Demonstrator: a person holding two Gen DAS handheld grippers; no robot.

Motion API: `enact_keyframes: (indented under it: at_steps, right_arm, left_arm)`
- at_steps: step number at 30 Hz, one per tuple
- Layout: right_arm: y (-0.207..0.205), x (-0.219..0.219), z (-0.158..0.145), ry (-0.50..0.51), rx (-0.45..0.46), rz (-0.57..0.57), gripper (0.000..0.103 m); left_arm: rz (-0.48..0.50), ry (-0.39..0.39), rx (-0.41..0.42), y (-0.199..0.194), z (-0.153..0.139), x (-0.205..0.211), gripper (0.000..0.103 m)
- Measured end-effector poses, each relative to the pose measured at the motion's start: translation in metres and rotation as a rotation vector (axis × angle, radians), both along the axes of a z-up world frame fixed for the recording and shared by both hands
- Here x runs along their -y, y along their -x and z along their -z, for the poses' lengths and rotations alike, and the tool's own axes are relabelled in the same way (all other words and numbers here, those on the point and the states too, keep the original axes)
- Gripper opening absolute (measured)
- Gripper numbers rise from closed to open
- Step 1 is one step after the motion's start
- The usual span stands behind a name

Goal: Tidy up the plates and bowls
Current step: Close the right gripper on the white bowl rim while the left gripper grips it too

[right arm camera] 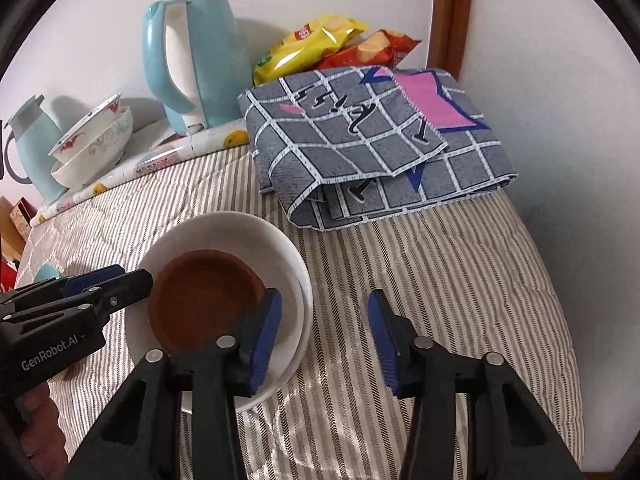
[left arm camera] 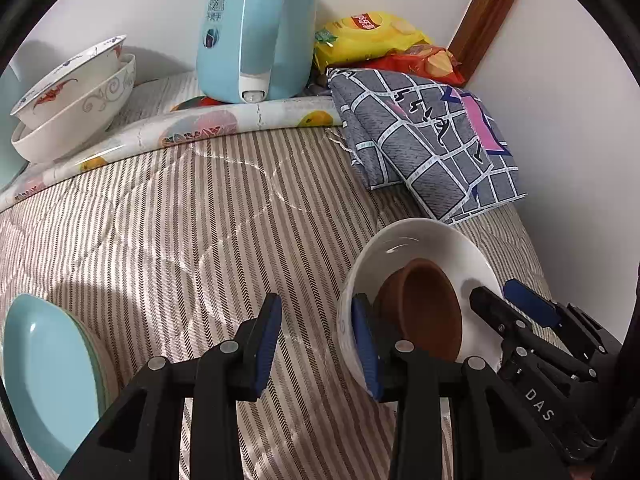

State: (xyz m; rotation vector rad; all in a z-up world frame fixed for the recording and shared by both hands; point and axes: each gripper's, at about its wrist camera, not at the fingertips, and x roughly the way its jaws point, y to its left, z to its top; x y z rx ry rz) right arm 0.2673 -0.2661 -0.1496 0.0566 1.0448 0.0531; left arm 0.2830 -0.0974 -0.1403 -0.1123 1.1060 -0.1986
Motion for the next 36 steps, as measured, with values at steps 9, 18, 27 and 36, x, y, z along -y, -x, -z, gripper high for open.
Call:
enact_keyframes:
  at_steps: [9, 18, 27, 36]
  right_arm:
    - [-0.008, -0.003, 0.016, 0.025, -0.031, 0.004, 0.037]
    - [-0.010, 0.000, 0.023, 0.005, -0.026, 0.009, 0.037]
    - [-0.010, 0.003, 0.024, -0.030, -0.025, 0.007, 0.036]
    - [-0.010, -0.007, 0.023, -0.052, -0.023, -0.003, 0.011]
  left_arm:
    - [0.016, -0.022, -0.028, -0.008, 0.013, 0.008, 0.034]
    - [0.031, -0.016, -0.047, -0.014, 0.021, 0.011, 0.034]
    - [0.024, 0.004, -0.038, -0.015, 0.021, 0.009, 0.032]
    - [0.051, 0.006, -0.002, -0.011, 0.018, 0.020, 0.009]
